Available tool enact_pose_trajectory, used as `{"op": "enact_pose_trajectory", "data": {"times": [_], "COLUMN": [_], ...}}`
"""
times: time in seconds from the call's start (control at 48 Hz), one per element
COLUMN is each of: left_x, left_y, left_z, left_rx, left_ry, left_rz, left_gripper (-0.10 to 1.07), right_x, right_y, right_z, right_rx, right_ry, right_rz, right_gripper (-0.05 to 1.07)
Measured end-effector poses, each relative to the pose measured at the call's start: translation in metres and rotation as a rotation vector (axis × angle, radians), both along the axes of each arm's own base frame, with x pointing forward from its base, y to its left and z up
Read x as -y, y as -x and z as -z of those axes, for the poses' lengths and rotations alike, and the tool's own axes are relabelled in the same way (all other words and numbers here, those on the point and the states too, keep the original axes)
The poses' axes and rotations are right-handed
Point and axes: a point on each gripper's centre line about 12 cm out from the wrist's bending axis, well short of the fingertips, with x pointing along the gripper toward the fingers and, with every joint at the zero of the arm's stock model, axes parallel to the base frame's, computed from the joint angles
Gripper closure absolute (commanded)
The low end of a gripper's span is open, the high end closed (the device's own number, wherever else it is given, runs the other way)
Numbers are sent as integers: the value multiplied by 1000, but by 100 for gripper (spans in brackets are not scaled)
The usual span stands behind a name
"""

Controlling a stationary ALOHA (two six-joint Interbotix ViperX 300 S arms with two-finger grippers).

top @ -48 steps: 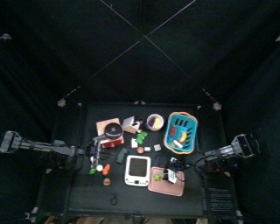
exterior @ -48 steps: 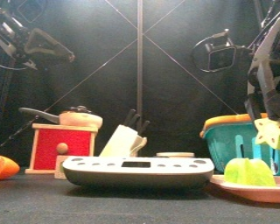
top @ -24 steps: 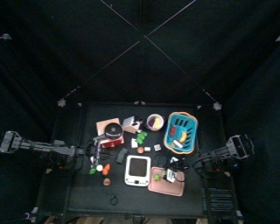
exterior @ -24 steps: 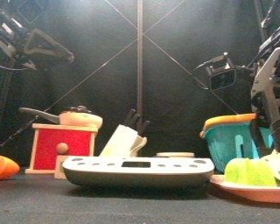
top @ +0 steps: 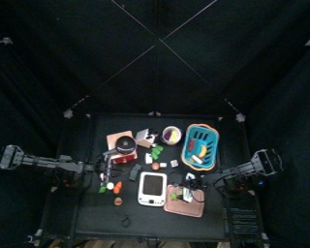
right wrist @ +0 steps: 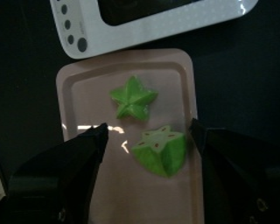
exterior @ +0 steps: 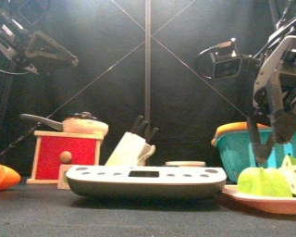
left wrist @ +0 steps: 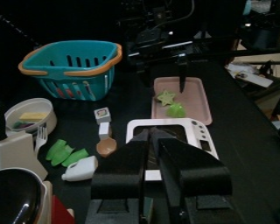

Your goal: Place starfruit top on plate

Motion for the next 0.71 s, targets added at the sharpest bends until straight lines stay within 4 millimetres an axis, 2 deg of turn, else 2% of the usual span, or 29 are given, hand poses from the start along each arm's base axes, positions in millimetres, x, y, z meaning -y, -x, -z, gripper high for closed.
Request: {"op": "enact_pose_trajectory", "data": {"times": [0.708], "left_x": [0], "left_y": [1], "left_z": [1], "left_rx": [-5], "left_ry": [0], "left_rz": [0], "left_gripper": [43], "right_x": [1], "right_y": [-5], "right_z": [-2], "right_rx": [4], "right_ry": [13], "right_rz": [-5], "right_gripper": [-1]}}
